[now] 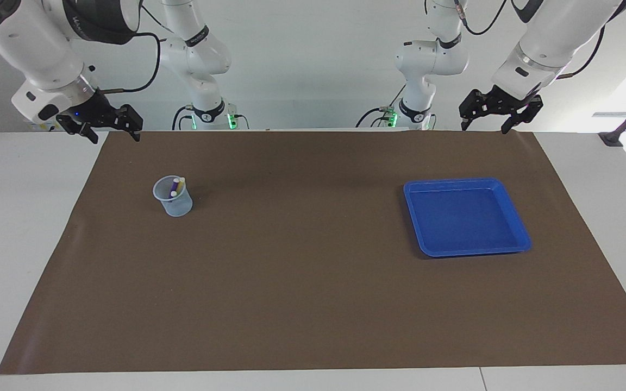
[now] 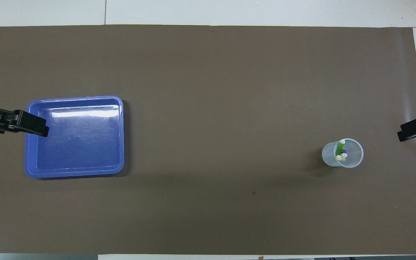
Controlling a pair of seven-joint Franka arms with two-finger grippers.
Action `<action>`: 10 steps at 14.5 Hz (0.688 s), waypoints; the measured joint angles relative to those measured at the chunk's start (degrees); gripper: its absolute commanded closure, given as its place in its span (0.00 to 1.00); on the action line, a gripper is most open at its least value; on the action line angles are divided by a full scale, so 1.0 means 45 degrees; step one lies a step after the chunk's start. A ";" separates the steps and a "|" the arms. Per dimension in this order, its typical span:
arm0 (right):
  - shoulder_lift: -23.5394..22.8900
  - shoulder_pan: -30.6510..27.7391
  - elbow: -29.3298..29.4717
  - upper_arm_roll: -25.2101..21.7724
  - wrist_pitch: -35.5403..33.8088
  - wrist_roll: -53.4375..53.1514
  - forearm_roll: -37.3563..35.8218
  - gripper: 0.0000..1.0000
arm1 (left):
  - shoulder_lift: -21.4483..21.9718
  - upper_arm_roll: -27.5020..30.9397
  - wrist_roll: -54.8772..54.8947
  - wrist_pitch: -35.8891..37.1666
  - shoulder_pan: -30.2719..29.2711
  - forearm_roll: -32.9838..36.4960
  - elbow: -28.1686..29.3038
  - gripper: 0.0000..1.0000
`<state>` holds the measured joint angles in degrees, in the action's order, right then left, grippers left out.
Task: Transfer and insert pens with both arms
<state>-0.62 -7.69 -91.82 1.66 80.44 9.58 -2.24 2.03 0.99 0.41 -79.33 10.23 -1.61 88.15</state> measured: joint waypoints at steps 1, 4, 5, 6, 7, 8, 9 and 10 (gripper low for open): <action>-0.0108 0.0178 0.0032 -0.0043 0.0000 -0.0027 0.0000 0.00 | -0.0002 -0.0041 0.0002 0.0001 0.0000 0.0074 0.0001 0.00; -0.0168 0.0443 0.0047 -0.0047 0.0000 -0.0212 0.0000 0.00 | -0.0002 -0.0129 0.0002 0.0001 0.0001 0.0107 0.0000 0.00; -0.0171 0.0469 0.0035 -0.0055 0.0000 -0.0349 0.0000 0.00 | -0.0002 -0.0139 0.0002 0.0001 0.0001 0.0108 0.0001 0.00; -0.0182 0.0470 -0.0006 -0.0057 0.0002 -0.0469 0.0000 0.00 | -0.0001 -0.0143 0.0002 0.0000 0.0001 0.0109 0.0002 0.00; -0.0209 0.0470 -0.0050 -0.0060 0.0015 -0.0504 0.0000 0.00 | -0.0002 -0.0143 0.0001 0.0000 0.0001 0.0109 0.0006 0.00; -0.0246 0.0473 -0.0053 -0.0059 0.0018 -0.0505 0.0000 0.00 | -0.0001 -0.0143 0.0001 0.0000 0.0001 0.0109 0.0009 0.00; -0.0278 0.0474 -0.0024 -0.0061 0.0007 -0.0505 0.0000 0.00 | -0.0001 -0.0143 0.0001 0.0000 0.0001 0.0109 0.0014 0.00; -0.0288 0.0474 0.0057 -0.0067 -0.0009 -0.0505 0.0000 0.00 | -0.0001 -0.0143 0.0001 0.0000 0.0001 0.0109 0.0018 0.00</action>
<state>-1.92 -5.56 -91.57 1.36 80.40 7.31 -2.24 2.02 0.35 0.41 -79.33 10.24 -1.12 88.23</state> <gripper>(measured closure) 0.000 0.000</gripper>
